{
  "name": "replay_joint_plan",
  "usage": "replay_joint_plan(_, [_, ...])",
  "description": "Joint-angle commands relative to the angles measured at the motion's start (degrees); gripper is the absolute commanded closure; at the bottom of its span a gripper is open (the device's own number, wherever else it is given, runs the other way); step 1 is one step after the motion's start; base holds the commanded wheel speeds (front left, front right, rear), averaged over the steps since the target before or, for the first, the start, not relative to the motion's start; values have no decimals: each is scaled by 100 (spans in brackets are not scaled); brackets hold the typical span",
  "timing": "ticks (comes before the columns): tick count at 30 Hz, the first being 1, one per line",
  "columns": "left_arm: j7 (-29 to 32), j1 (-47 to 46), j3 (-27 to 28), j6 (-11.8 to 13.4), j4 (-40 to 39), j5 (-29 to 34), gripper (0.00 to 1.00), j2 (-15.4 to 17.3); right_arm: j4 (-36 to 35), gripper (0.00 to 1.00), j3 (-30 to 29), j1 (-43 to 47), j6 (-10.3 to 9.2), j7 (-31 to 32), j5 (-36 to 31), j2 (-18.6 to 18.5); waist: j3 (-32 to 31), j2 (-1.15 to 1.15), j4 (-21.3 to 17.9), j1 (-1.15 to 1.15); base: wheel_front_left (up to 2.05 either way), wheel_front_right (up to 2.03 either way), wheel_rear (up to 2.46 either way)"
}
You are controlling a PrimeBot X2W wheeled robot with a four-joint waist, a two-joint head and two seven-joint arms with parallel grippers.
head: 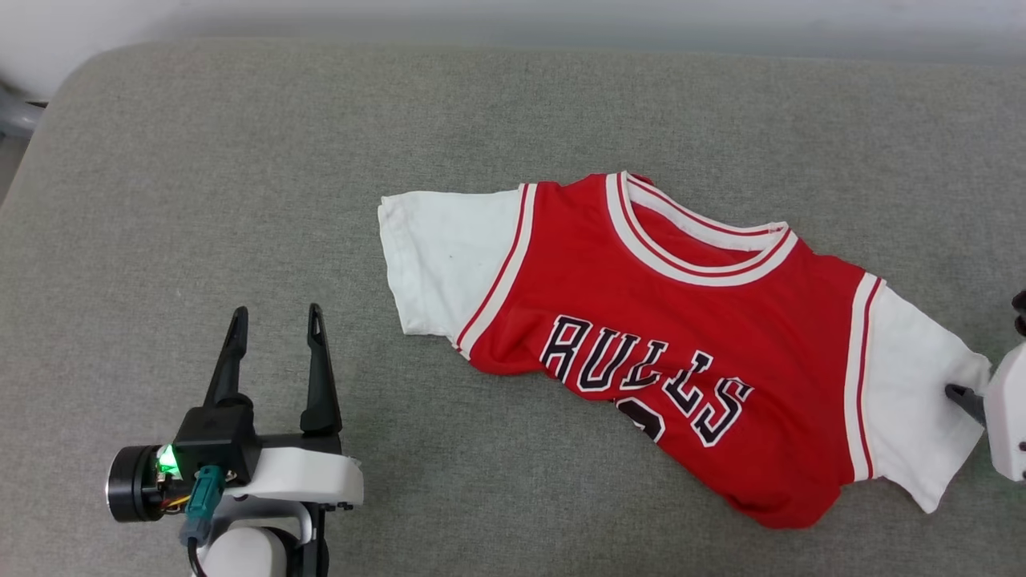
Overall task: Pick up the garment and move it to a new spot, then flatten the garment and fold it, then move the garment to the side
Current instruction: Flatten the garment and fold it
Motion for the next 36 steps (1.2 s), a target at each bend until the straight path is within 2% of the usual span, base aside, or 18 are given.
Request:
replay_joint_plan(1, [-15, -41, 38, -21, 21, 4, 0, 36, 138, 100, 177, 122, -6, -89, 2, 198, -56, 0, -55, 0, 0, 0, 0])
replay_joint_plan(8, [-15, -182, 184, -210, 144, -44, 0, 224, -177, 100, 140, -14, -8, -1415, -97, -20, -381, 0, -255, 0, 0, 0, 0])
replay_joint_plan(12, [-15, -454, 233, -491, 254, -129, 0, 438, -474, 100, 32, 125, -7, -1995, -194, -26, -539, 0, -367, 0, 0, 0, 0])
replay_joint_plan(16, [-15, -1012, 243, -847, 501, -193, 0, 785, -915, 100, -211, 349, -7, -2339, -370, 11, -590, 0, -478, 0, 0, 0, 0])
replay_joint_plan(20, [293, -1732, 155, -1133, 753, -275, 0, 1215, -1489, 100, -523, 620, -7, -2391, -590, 118, -518, 0, -613, 0, 0, 0, 0])
replay_joint_plan(25, [1071, -2636, -91, -1298, 955, -589, 0, 1708, -2237, 100, -903, 944, -7, -2165, -923, 290, -351, 0, -789, 0, 0, 0, 0])
replay_joint_plan(29, [1989, -3298, -533, -1330, 1124, -1097, 0, 2030, -2733, 100, -1182, 1160, -7, -1965, -1167, 450, -194, 0, -879, 0, 0, 0, 0])
replay_joint_plan(36, [4314, -4128, -1656, -1333, 1589, -2280, 0, 2640, -3262, 100, -1452, 1359, -7, -1713, -1386, 637, 51, 0, -959, 0, 0, 0, 0])
